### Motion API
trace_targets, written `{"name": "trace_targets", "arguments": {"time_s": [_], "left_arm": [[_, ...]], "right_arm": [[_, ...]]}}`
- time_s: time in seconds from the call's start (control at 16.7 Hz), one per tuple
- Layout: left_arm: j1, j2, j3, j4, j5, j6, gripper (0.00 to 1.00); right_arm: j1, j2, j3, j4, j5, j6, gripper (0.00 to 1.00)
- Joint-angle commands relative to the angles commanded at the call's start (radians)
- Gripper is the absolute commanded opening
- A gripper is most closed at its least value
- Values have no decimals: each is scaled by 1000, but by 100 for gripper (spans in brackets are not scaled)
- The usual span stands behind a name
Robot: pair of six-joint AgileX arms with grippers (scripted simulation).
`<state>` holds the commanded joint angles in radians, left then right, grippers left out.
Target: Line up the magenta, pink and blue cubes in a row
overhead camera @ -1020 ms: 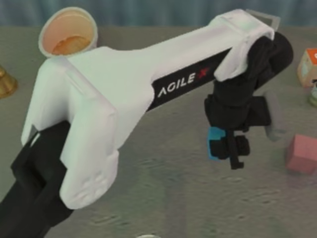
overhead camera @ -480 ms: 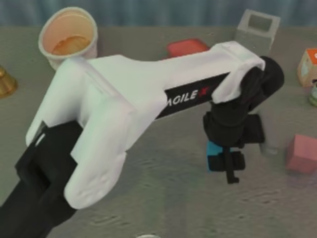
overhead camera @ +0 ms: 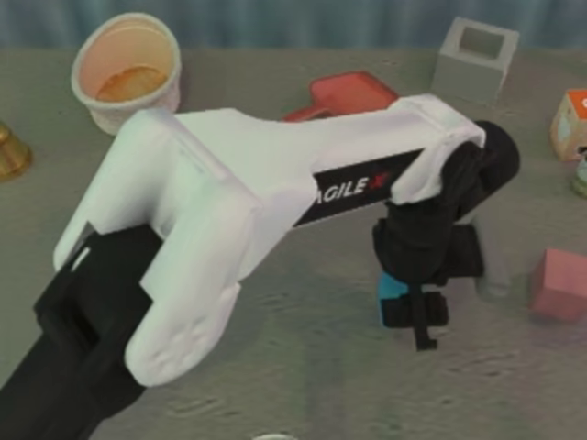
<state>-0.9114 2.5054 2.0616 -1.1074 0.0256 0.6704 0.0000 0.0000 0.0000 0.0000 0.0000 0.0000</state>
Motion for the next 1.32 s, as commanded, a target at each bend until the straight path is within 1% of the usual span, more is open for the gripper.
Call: {"name": "trace_targets", "arguments": {"time_s": [0.66,0.72,1.32], "left_arm": [[0,0,0,0,0,0,98],[0,0,0,0,0,0,100],[3,-2,17,-18,0,1,100]], "right_arm": [[0,0,0,0,0,0,100],[0,0,0,0,0,0,100],[0,0,0,0,0,0,100]]}}
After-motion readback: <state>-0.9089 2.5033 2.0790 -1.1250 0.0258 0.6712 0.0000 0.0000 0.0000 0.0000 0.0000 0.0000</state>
